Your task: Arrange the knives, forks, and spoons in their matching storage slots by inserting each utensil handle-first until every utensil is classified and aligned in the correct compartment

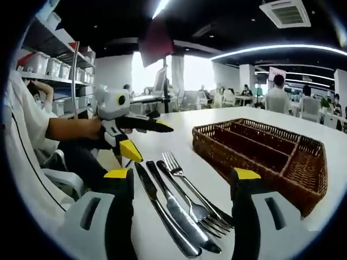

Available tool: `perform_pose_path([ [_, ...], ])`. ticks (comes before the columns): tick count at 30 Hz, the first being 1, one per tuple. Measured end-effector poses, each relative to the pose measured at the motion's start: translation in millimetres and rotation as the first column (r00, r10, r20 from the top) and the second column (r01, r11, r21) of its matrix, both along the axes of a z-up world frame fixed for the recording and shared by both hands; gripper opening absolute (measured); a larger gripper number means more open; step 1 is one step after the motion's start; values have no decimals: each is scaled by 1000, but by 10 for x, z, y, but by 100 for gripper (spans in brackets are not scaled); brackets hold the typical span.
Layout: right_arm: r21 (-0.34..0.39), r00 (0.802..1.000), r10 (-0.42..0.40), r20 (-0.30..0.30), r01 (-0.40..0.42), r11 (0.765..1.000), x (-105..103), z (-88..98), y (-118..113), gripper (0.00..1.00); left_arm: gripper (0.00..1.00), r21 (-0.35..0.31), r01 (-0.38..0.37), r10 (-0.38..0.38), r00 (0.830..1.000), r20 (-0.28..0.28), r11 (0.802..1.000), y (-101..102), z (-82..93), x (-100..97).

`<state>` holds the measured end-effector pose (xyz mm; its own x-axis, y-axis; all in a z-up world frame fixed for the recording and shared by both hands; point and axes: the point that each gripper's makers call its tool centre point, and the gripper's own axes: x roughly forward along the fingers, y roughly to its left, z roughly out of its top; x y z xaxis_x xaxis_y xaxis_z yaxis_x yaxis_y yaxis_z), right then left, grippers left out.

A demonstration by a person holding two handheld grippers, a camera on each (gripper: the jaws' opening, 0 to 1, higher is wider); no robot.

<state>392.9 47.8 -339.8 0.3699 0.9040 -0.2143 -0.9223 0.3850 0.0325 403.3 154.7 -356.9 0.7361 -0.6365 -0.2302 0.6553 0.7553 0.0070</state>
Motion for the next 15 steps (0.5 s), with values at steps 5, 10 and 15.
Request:
perform_pose_path([
  [5,-23,1000,13,-1,-13,1000,35,-10,53,68,89,16,-4,4,1000,7,1000,-20,-39,-42],
  [10,-69,999,43,-5,-43,997,44,-50,121,59,90,11,-12,12,1000,4,1000,-25,-68,-49],
  [15,-150,998,64,15,-61,987,85,-137,189,50,90,0,-6,6,1000,-10,1000,-48,-116,-53],
])
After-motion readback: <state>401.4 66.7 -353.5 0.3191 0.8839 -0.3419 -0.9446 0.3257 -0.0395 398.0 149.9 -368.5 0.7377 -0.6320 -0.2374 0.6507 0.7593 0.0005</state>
